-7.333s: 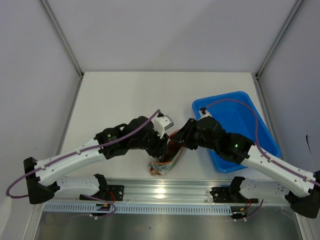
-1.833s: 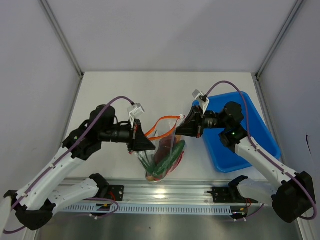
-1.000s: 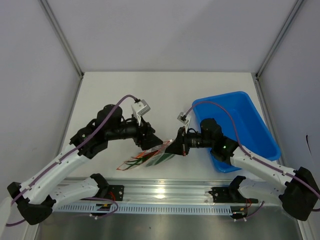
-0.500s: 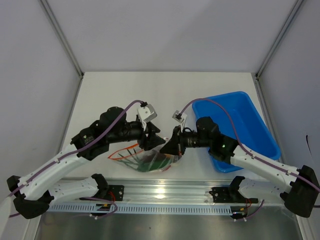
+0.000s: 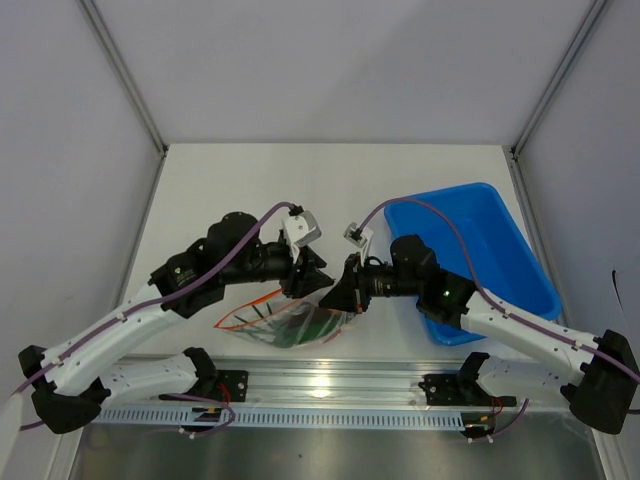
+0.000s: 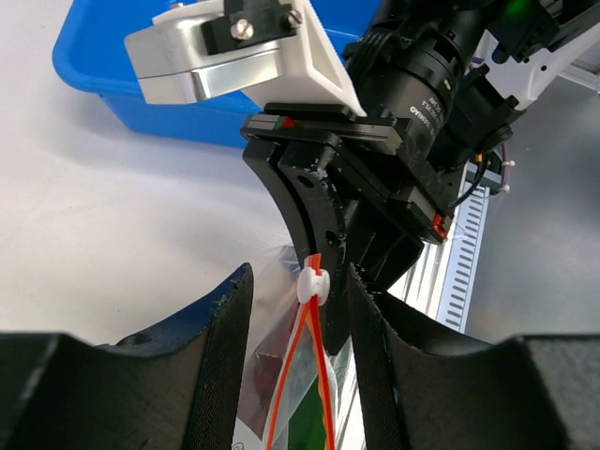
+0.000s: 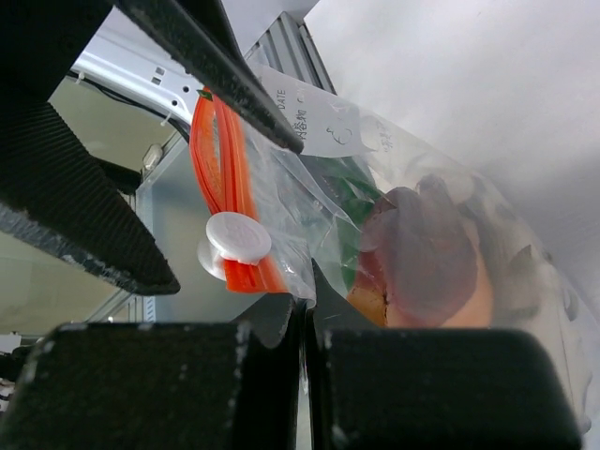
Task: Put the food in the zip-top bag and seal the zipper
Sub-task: Zip the zipper food storage bag at the center of the board.
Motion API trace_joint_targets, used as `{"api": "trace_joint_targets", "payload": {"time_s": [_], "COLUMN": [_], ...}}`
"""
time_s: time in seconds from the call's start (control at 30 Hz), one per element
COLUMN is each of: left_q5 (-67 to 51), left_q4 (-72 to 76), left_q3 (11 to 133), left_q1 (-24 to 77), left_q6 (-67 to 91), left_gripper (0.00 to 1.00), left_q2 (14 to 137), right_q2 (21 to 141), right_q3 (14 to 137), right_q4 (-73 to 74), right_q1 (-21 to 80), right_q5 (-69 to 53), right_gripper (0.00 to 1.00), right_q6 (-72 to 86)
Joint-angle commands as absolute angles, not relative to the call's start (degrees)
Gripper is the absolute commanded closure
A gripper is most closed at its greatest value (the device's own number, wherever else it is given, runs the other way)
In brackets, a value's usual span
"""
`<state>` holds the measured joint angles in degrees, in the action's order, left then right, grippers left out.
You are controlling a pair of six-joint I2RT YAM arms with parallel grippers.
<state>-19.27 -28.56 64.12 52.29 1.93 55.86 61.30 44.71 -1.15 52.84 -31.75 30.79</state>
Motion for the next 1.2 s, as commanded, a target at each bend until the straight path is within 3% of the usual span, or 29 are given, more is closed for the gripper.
{"api": "trace_joint_targets", "payload": {"time_s": [0.0, 0.33, 0.53, 0.7, 0.97, 1.17], "left_q5": [-21.2, -19.9, -19.3, -19.2, -18.5, -18.8], "left_q4": [-27.6, -28.4, -27.8, -27.9, -29.3, -30.3], "left_q3": [64.2, 62.6, 62.1, 62.3, 62.5, 63.5], "left_q1": [53.0, 54.3, 54.7, 54.7, 54.7, 54.7], "left_q6": [0.8, 0.8, 0.9, 0.7, 0.7, 1.3], "left_gripper": [0.52, 0.52, 0.57, 0.68, 0.98, 0.99], "left_q2": [55.2, 55.5, 55.9, 56.2, 57.0, 57.3], "right_q2": [61.1, 61.2, 61.2, 61.0, 61.1, 61.7], "right_q3": [47.4, 47.3, 47.3, 47.1, 47.6, 48.9], "right_q4": [-3.4, -3.8, -4.0, -3.9, -4.0, -0.3], "right_q1": [53.2, 53.3, 53.3, 53.3, 53.3, 53.3], "right_q5": [-31.6, -31.6, -31.8, -31.8, -32.6, -32.1], "right_gripper": [1.0, 1.0, 1.0, 1.0, 1.0, 1.0], "right_q6": [31.1, 31.3, 31.6, 31.6, 31.6, 27.8]}}
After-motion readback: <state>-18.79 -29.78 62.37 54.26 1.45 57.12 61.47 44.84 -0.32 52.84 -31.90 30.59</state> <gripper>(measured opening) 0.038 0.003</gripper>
